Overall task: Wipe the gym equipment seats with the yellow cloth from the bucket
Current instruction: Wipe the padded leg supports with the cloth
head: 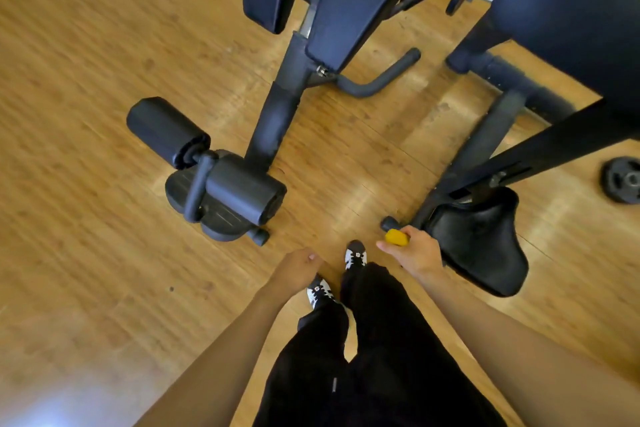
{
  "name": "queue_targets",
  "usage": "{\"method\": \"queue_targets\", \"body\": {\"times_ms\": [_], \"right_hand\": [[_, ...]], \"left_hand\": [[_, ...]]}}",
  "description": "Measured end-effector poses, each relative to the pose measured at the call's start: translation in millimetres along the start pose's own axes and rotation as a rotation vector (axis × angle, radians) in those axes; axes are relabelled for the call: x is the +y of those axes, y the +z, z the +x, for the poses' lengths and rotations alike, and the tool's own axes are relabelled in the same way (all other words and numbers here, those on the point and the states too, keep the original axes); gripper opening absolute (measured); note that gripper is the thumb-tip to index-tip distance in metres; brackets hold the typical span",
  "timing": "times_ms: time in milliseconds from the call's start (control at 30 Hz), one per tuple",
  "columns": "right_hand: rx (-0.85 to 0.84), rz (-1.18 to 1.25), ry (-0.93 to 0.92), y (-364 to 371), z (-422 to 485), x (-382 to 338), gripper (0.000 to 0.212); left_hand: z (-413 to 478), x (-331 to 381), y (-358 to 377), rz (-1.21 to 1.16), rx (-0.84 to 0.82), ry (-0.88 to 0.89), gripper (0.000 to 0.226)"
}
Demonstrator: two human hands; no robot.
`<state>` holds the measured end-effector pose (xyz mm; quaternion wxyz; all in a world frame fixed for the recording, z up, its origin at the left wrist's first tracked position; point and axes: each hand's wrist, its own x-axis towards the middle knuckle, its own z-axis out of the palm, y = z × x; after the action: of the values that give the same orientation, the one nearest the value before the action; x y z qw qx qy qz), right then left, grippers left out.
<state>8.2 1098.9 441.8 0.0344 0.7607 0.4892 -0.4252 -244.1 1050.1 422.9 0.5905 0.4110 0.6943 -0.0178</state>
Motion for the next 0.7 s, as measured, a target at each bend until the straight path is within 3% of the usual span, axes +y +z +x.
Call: {"method": "queue_targets", "body": {"times_ms": [233,533,700], "right_hand": [[0.012,0.083,0.037,-25,67,-46,0.038],[-0.020,0.144,0.039,-103,167,-136,0.037],[0.033,0.309,0.075,-140,204,-177,0.029]], "left_hand": [[61,65,-60,0.122,0.042,0.027,0.030],[131,169,-162,0.324,0.281,0.100,0.028],[164,213,-201,0.379,0.258,0.114,0.027]]}}
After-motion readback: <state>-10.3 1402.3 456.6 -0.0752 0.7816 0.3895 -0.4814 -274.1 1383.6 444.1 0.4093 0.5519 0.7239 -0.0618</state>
